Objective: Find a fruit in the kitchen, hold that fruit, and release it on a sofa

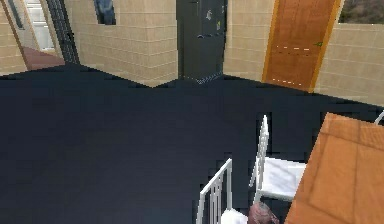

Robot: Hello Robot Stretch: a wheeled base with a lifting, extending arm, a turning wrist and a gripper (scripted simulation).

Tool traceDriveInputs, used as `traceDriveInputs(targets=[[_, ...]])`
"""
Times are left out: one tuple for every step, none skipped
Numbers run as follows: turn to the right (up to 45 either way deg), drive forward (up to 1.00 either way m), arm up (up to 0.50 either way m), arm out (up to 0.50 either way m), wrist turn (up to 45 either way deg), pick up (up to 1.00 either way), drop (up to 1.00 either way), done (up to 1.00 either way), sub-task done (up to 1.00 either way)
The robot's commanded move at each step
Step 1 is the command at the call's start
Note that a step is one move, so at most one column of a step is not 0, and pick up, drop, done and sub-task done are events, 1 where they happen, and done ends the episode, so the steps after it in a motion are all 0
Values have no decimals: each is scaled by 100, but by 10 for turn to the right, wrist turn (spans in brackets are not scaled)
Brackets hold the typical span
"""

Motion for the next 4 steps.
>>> traceDriveInputs(targets=[[0, 0, 0, 0, 300, 0, 0, 0, 0], [0, 0, -28, 0, 0, 0, 0, 0, 0], [0, 0, 0, 0, 0, 100, 0, 0, 0], [0, 0, 10, 0, 0, 0, 0, 0, 0]])
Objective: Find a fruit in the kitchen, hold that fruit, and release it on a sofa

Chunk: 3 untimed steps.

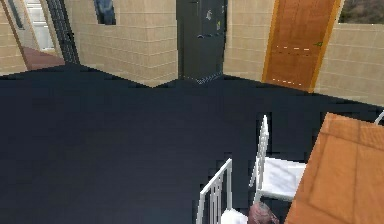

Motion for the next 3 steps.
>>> traceDriveInputs(targets=[[0, 0, 18, 0, 0, 0, 0, 0, 0], [0, 0, 0, 0, -450, 0, 0, 0, 0], [0, 0, 0, 0, -450, 0, 0, 0, 0]])
